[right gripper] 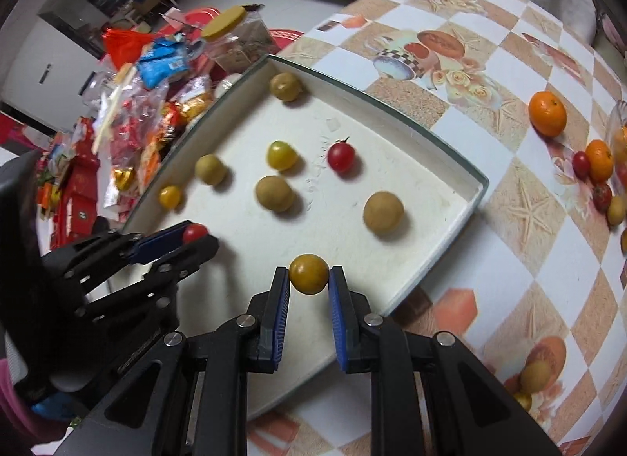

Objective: Organize fruits
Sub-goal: 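Carry both tomatoes over the white tray and open both grippers, then grasp a yellow cherry tomato with each gripper from the table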

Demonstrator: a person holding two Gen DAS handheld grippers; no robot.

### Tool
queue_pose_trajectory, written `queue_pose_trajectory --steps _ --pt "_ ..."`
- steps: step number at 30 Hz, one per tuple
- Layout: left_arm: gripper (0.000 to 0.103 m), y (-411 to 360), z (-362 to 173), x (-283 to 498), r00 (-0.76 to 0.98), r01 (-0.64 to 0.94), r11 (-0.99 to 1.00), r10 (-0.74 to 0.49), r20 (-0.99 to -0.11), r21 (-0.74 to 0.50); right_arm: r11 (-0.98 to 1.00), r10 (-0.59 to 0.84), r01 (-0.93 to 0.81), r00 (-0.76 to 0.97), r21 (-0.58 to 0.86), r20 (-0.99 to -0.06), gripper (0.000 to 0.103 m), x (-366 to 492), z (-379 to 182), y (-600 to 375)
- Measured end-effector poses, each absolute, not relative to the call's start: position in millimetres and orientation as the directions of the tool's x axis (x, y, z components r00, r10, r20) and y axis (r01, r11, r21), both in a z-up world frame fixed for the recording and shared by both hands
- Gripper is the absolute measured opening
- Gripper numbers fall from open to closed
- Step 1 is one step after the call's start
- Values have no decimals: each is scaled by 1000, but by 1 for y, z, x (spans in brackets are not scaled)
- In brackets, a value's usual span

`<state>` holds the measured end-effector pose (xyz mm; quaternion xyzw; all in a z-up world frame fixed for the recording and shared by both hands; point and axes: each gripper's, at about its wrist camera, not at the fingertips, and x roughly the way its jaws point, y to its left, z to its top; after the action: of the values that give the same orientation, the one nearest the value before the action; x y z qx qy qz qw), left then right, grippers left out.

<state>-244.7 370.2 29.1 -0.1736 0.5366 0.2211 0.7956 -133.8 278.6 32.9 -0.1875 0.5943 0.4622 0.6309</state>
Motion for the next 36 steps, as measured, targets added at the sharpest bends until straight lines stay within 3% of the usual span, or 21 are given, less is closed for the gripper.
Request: queue_pose_trajectory --steps 12,14,16,18,21,24,27,36 --pt "22 372 19 -240 294 -538 843 166 -941 -19 474 273 -854 -87 213 -958 24 -141 16 295" --pt "22 372 19 -239 289 -533 846 169 -942 -12 474 277 -852 -96 223 -956 31 -141 17 296" --pt "23 371 19 -239 288 -528 849 171 -942 -8 485 283 -848 -82 216 -956 50 -138 20 293" --pt "24 373 20 -239 287 -527 850 165 -944 -12 490 304 -843 -76 224 -950 53 -136 26 290" --pt "80 374 22 -240 291 -543 840 187 -938 -1 500 332 -836 -57 227 -942 64 -132 37 284" --pt "80 373 30 -243 320 -538 843 201 -926 -3 513 371 -821 -51 251 -927 71 -128 47 274" --pt "80 372 28 -241 296 -530 848 192 -936 6 539 383 -807 -18 239 -923 84 -126 55 264" --pt "80 339 46 -215 333 -427 904 154 -930 -3 692 360 -685 55 227 -931 84 -104 58 190"
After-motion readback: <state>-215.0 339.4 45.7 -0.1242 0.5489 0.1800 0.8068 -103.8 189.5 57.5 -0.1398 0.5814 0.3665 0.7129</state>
